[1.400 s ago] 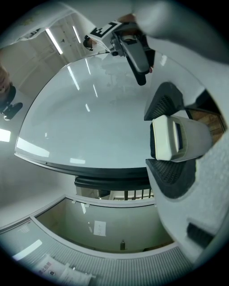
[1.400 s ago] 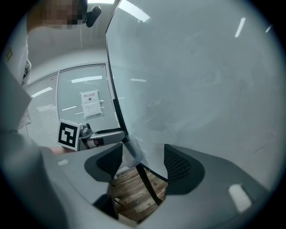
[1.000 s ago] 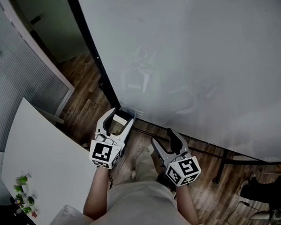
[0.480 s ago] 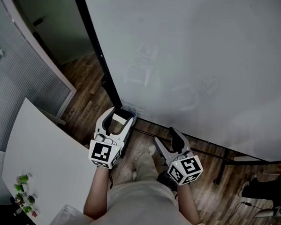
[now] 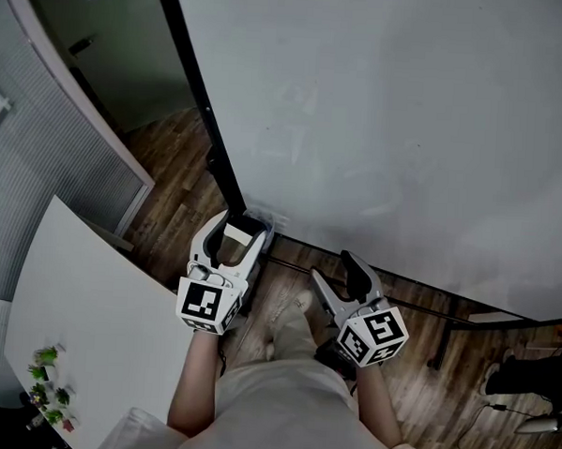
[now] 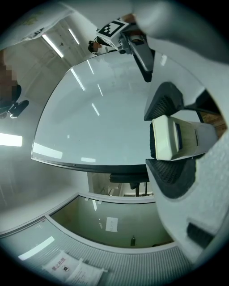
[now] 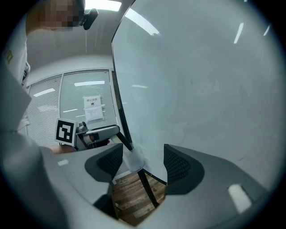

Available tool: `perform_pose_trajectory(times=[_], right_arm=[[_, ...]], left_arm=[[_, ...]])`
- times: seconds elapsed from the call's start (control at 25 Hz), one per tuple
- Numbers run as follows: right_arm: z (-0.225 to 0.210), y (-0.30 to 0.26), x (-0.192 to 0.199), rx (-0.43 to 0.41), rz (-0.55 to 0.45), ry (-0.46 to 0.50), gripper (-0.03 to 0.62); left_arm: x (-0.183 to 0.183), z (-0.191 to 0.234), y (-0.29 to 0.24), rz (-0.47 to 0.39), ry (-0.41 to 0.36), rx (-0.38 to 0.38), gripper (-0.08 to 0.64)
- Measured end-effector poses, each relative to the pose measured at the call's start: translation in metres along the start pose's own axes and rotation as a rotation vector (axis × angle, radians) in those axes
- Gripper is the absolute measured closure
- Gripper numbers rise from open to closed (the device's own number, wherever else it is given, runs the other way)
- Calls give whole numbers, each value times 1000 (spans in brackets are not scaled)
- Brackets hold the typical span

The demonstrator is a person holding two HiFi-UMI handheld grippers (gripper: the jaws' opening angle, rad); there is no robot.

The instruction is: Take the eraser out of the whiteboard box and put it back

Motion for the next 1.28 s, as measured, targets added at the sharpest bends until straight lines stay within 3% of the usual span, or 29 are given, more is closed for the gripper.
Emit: perform_pose_trajectory(times=[0.56, 1.28], right_arm=[[15, 6, -13, -26, -29, 45, 304], [32, 36, -18, -22, -60, 70, 305]], left_arm=[[-18, 2, 25, -44, 43, -21, 293], [-37, -17, 74, -94, 37, -36, 293]])
Point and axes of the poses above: the fingertips, and each gripper's own axes: y backward along the fingers, z to its left, x out of its underside, the point moved 5 cm from there along y, backward along the fingers, and after that the axes turned 14 degrees about -x, right-handed, at the moved point
